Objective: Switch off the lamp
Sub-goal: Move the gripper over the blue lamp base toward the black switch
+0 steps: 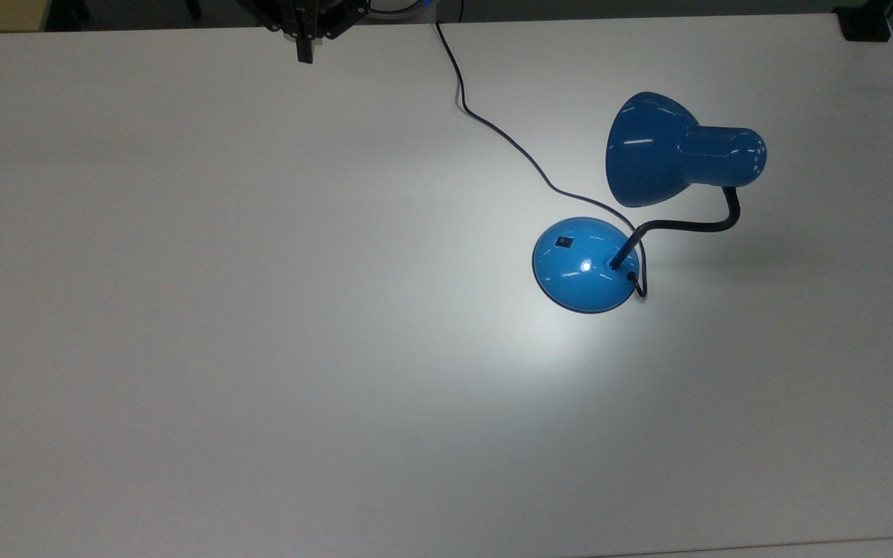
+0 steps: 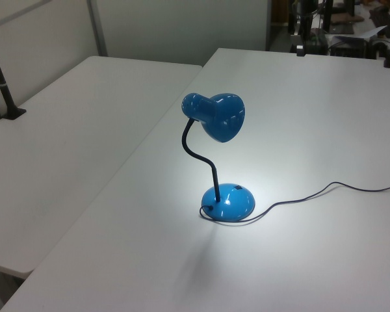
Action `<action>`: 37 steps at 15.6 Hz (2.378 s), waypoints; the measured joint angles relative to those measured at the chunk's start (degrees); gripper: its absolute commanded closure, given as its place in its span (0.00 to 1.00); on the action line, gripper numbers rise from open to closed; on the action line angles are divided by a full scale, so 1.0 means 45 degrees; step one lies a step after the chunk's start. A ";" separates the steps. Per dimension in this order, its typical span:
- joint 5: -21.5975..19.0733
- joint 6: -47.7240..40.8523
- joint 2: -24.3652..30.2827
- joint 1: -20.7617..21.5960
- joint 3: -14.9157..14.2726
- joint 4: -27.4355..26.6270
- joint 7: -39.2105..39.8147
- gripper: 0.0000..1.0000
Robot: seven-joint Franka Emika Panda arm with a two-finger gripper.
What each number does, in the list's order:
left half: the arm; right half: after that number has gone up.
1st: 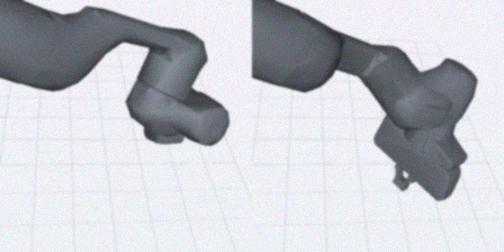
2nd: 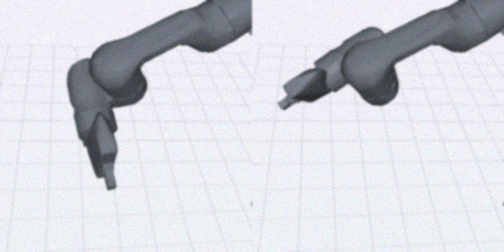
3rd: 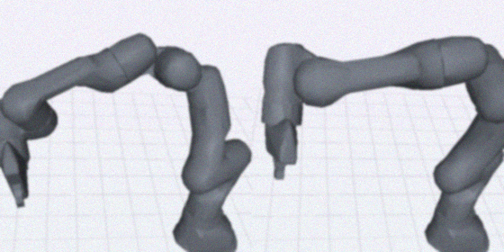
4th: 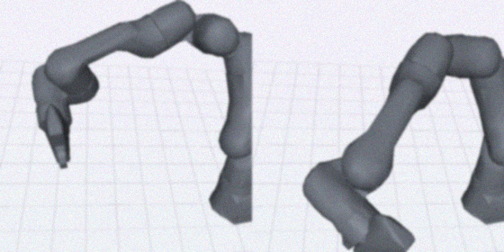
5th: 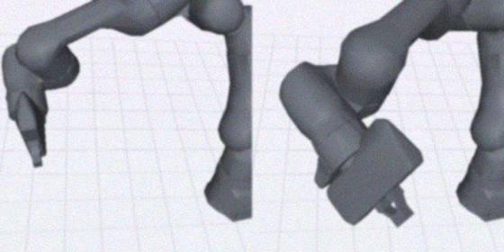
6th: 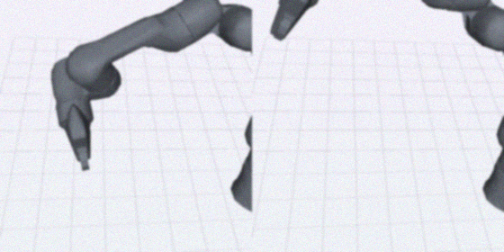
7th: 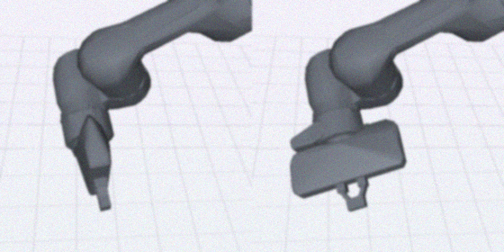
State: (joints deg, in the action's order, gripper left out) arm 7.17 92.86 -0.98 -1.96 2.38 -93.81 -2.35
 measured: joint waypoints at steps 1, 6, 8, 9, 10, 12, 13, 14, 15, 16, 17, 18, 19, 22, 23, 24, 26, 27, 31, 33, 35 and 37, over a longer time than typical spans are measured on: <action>-0.0015 0.0000 -0.0001 0.0005 0.0019 -0.0031 0.0008 1.00; -0.0482 0.0474 -0.0012 0.0164 0.0174 -0.0697 0.0790 1.00; -0.0542 0.0815 -0.0024 0.0539 0.0203 -0.1111 0.1292 1.00; -0.0547 0.1008 -0.0030 0.0793 0.0216 -0.1361 0.1510 1.00; -0.0549 0.1375 -0.0044 0.1106 0.0232 -0.1683 0.1758 1.00; -0.0550 0.2409 -0.0106 0.1699 0.0259 -0.2301 0.2111 1.00; -0.0550 0.2922 -0.0200 0.2026 0.0274 -0.2587 0.2222 1.00; -0.0550 0.3311 -0.0360 0.2342 0.0288 -0.2784 0.2271 1.00; -0.0549 0.3686 -0.0567 0.2629 0.0298 -0.2899 0.2344 1.00; -0.0550 0.4096 -0.0794 0.2869 0.0307 -0.2952 0.2428 1.00; -0.0549 0.4544 -0.1024 0.3079 0.0310 -0.2973 0.2468 1.00; -0.0549 0.4935 -0.1237 0.3243 0.0310 -0.2981 0.2496 1.00; -0.0549 0.5350 -0.1451 0.3397 0.0311 -0.2998 0.2516 1.00; -0.0549 0.6842 -0.1881 0.3756 0.0322 -0.3289 0.2784 1.00; -0.0550 0.7334 -0.1960 0.3850 0.0350 -0.3447 0.2873 1.00; -0.0550 0.7786 -0.2034 0.3891 0.0447 -0.3603 0.2921 1.00; -0.0549 0.8475 -0.2223 0.3962 0.0626 -0.3819 0.2925 1.00; -0.0549 0.8803 -0.2351 0.3983 0.0690 -0.3889 0.2956 1.00; -0.0549 1.0088 -0.2885 0.3993 0.0889 -0.4048 0.3222 1.00; -0.0549 1.0605 -0.3087 0.3993 0.0931 -0.4110 0.3250 1.00; -0.0549 1.0923 -0.3241 0.3993 0.0946 -0.4168 0.3261 1.00; -0.0549 1.1389 -0.3402 0.3991 0.0973 -0.4219 0.3276 1.00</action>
State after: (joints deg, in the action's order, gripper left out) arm 4.70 144.11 -16.28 16.01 6.77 -112.80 12.39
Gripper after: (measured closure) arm 0.991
